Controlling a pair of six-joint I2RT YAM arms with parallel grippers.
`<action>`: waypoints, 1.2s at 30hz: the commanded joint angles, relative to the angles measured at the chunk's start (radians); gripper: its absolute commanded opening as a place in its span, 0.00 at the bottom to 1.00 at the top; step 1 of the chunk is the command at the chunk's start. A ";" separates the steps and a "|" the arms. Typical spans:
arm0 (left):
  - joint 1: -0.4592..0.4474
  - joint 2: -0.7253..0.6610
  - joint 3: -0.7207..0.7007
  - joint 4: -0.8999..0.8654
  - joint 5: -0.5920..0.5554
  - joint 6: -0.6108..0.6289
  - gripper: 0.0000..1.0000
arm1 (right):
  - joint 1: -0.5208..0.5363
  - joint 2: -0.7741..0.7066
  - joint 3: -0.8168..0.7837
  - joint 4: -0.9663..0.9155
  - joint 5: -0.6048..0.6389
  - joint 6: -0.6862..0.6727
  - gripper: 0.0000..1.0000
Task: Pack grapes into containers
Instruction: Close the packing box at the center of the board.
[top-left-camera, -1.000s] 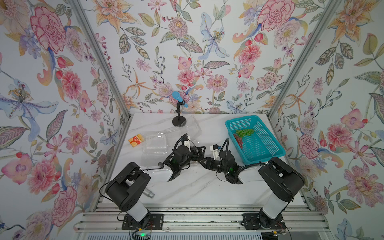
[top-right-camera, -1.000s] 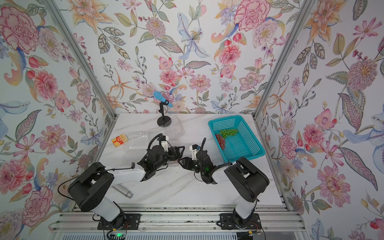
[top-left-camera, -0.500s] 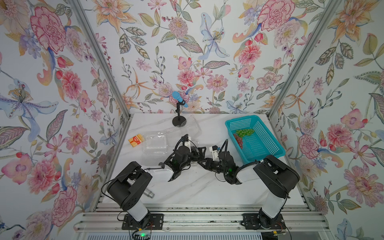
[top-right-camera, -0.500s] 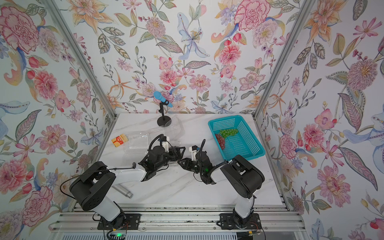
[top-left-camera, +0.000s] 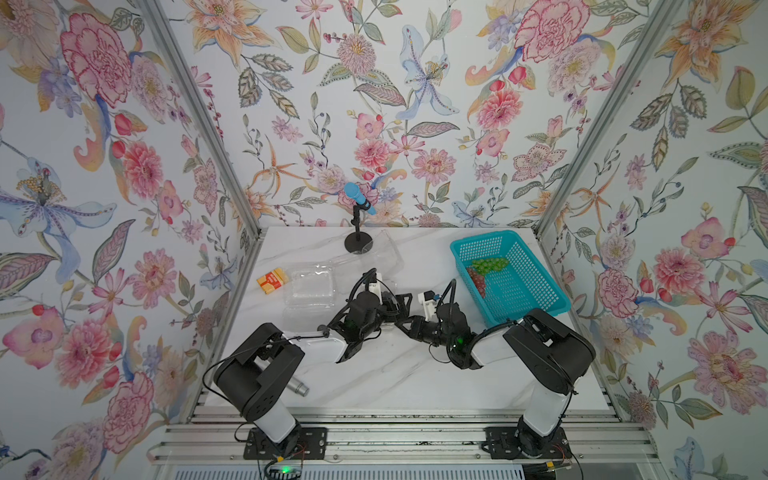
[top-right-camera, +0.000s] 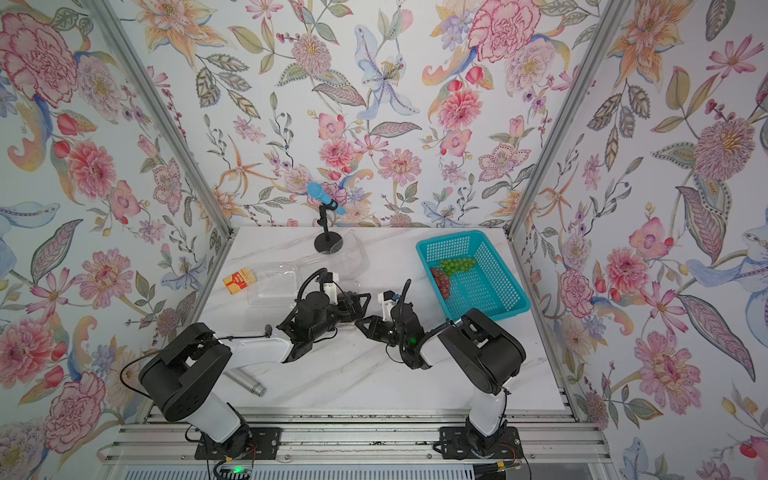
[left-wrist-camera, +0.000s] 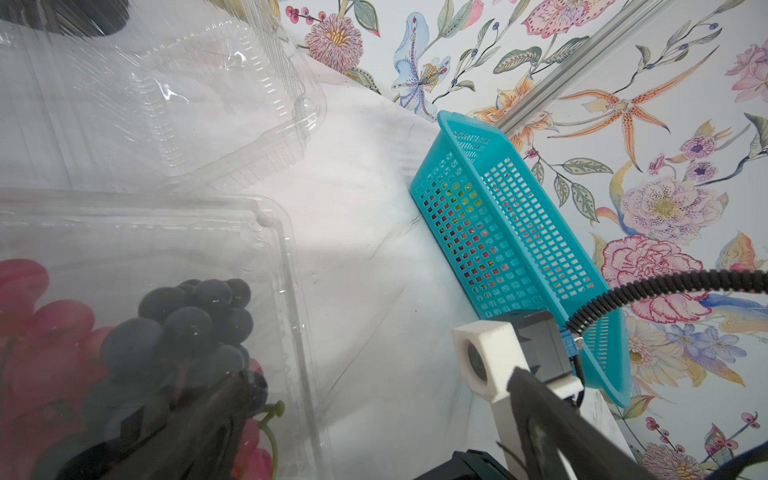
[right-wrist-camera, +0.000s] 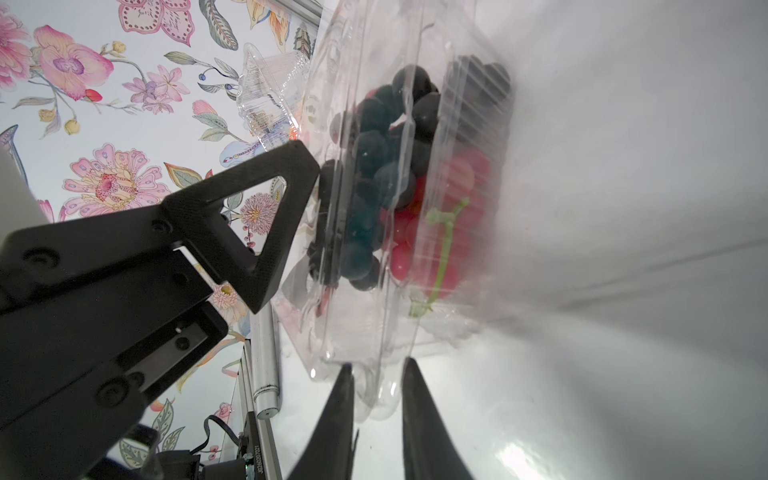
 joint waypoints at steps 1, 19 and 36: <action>-0.013 0.011 -0.008 0.017 -0.020 -0.020 1.00 | 0.009 0.027 0.016 0.033 0.002 0.016 0.18; -0.013 0.009 -0.023 0.023 -0.028 -0.021 1.00 | 0.024 0.055 0.021 0.056 0.002 0.031 0.16; -0.011 0.013 -0.023 0.025 -0.029 -0.020 1.00 | 0.033 0.090 0.026 0.081 0.020 0.046 0.15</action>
